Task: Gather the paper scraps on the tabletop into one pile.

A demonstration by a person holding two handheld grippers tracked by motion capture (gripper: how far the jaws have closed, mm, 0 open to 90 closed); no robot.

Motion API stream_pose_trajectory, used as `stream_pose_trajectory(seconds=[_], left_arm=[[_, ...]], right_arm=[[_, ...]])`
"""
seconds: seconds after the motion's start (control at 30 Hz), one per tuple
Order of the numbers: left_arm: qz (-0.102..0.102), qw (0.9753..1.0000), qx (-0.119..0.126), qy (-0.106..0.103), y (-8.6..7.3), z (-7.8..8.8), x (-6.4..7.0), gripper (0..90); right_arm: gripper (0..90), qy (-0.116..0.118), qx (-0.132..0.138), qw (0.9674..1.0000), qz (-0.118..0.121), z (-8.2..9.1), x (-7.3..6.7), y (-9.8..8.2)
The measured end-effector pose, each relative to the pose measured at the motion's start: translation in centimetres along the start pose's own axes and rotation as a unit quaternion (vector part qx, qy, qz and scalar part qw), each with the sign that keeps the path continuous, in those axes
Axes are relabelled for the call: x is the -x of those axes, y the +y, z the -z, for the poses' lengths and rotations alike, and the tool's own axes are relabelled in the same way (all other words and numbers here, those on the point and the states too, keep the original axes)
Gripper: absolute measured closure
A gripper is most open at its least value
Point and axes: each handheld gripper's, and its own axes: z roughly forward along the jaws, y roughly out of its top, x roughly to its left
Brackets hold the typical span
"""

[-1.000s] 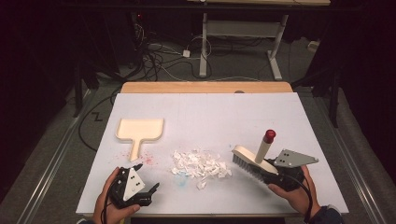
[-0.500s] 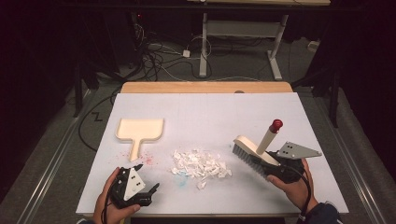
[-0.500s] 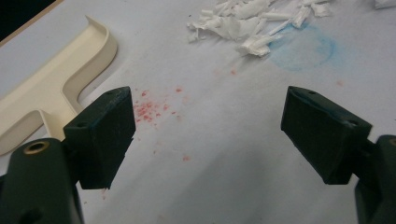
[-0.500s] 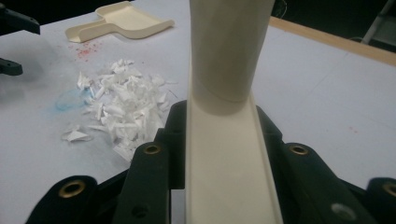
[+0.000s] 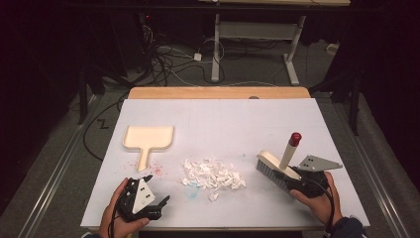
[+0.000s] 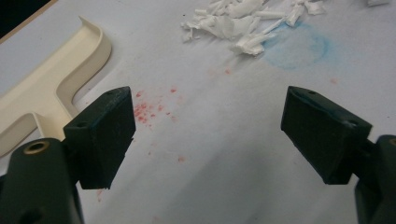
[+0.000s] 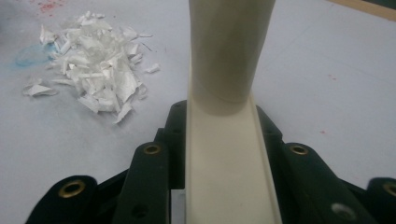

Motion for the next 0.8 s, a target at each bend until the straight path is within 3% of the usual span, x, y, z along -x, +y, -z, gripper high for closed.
stream_pose_trajectory(seconds=[0.2, 0.37, 0.5, 0.63, 0.8], left_arm=[[0.0, 1.0, 0.0, -0.001, 0.0, -0.1, 0.0, 17.0], [0.0, 1.0, -0.001, 0.0, 0.0, -0.1, 0.0, 17.0], [0.002, 1.0, 0.001, 0.001, 0.0, 0.0, 0.0, 17.0], [0.002, 1.0, 0.0, 0.001, 0.0, 0.0, 0.0, 17.0], [0.0, 1.0, 0.002, 0.0, 0.1, 0.0, 0.0, 17.0]], right_arm=[[68.0, -0.02, 0.027, 0.9994, -0.003, 1.6, 0.2, 0.2], [68.1, -0.037, 0.01, 0.999, -0.021, 2.1, 0.8, -0.8], [68.0, -0.058, 0.003, 0.9981, -0.02, 2.9, 1.0, -1.5], [68.0, -0.06, -0.012, 0.998, -0.016, 3.6, 0.5, -2.1], [68.0, -0.048, -0.024, 0.9985, -0.011, 3.3, -1.4, -2.2]])
